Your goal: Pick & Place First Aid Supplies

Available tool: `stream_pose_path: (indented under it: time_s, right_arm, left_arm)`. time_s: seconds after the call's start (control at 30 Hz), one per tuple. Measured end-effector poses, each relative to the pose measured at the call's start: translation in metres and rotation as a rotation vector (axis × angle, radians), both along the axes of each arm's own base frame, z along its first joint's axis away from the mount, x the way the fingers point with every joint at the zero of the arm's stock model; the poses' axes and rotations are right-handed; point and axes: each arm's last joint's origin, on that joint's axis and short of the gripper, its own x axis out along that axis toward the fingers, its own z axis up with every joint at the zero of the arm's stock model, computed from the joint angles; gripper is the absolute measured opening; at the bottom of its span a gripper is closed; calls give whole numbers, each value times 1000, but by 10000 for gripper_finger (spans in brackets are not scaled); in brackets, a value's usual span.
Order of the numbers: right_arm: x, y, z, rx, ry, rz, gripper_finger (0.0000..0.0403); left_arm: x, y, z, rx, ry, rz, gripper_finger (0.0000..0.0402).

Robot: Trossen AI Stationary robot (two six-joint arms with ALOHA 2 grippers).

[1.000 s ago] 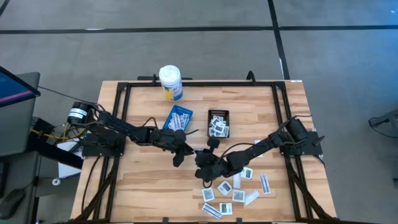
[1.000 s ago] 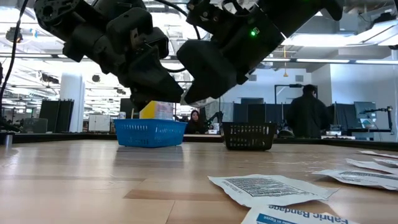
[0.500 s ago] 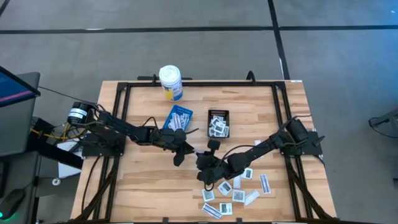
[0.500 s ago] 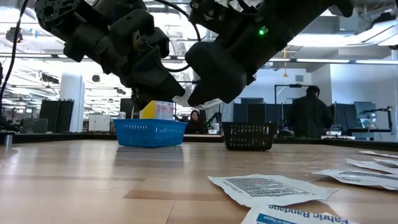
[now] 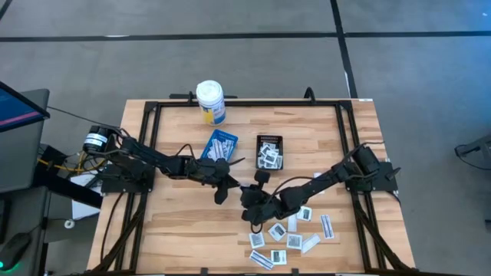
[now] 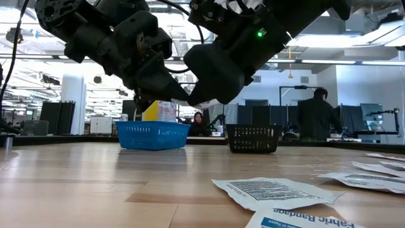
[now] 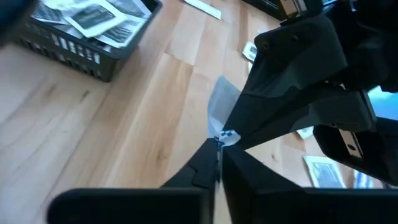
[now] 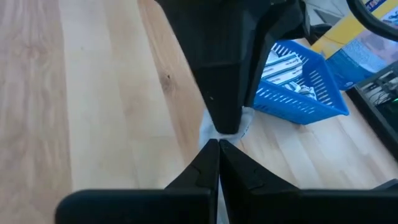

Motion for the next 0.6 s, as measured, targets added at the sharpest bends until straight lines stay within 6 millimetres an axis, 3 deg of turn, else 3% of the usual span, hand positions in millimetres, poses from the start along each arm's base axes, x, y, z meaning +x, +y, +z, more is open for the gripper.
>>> stream_pose_path:
  time_s: [0.2, 0.6]
  right_arm:
    - [-1, -1, -1, -6, 13, 1, 21]
    - [-6, -4, -5, 16, 50, -47, 127]
  left_arm:
    - [0, 0, 0, 7, 4, 15, 9]
    - [-1, 0, -4, 35, 39, -14, 6]
